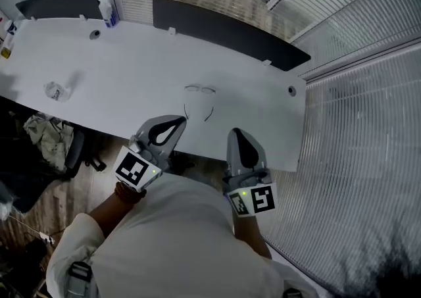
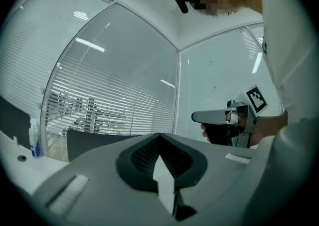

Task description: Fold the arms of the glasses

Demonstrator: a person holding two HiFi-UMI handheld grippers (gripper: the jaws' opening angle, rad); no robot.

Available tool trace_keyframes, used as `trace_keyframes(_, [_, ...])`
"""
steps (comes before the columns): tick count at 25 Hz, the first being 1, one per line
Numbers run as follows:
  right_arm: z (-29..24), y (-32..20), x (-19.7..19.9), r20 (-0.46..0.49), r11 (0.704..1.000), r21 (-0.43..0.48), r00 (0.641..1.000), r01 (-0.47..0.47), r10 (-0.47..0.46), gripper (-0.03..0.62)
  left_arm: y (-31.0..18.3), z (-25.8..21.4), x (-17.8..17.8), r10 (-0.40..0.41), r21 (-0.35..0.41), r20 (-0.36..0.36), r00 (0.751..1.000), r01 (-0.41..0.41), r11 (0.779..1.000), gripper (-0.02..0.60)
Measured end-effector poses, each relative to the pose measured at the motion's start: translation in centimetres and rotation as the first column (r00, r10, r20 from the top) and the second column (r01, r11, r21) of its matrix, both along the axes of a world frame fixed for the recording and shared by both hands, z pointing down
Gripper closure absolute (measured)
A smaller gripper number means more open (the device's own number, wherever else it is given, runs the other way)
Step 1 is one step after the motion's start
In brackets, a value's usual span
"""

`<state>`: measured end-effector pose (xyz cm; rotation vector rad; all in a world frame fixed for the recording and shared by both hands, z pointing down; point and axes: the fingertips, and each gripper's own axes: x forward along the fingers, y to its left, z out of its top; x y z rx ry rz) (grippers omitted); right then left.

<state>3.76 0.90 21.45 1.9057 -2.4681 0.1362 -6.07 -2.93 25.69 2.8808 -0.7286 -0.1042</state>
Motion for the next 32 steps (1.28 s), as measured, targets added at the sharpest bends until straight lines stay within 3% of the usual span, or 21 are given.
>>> trace_keyframes(7, [-0.1,-2.8,2.7,0.005,1.000,-0.016,1.000,-0.004,0.005,0.594,-2.4,-0.7,2.1,-0.019,-0.039,0.006,1.000,0.019,0.999,0.578])
trace_keyframes(21, [8.6,-1.9,4.0,0.100,0.973,-0.226,0.995,0.039,-0.017,0.594,-1.0,7.9,4.2,-0.010,-0.227,0.149,0.989,0.044,0.973,0.578])
trace_keyframes(25, [10.2,-1.3,4.3,0.106,0.966,-0.253,0.994,0.048,-0.022,0.594,-0.8,9.8,4.3,-0.011,-0.222,0.176,0.984,0.051,0.974,0.578])
trace_keyframes(32, [12.2,-3.1,6.0,0.065,0.966,-0.256,0.998,0.027,-0.011,0.594,-4.1,15.4,2.9,-0.045,-0.182,0.328,0.943,0.110,0.977,0.578])
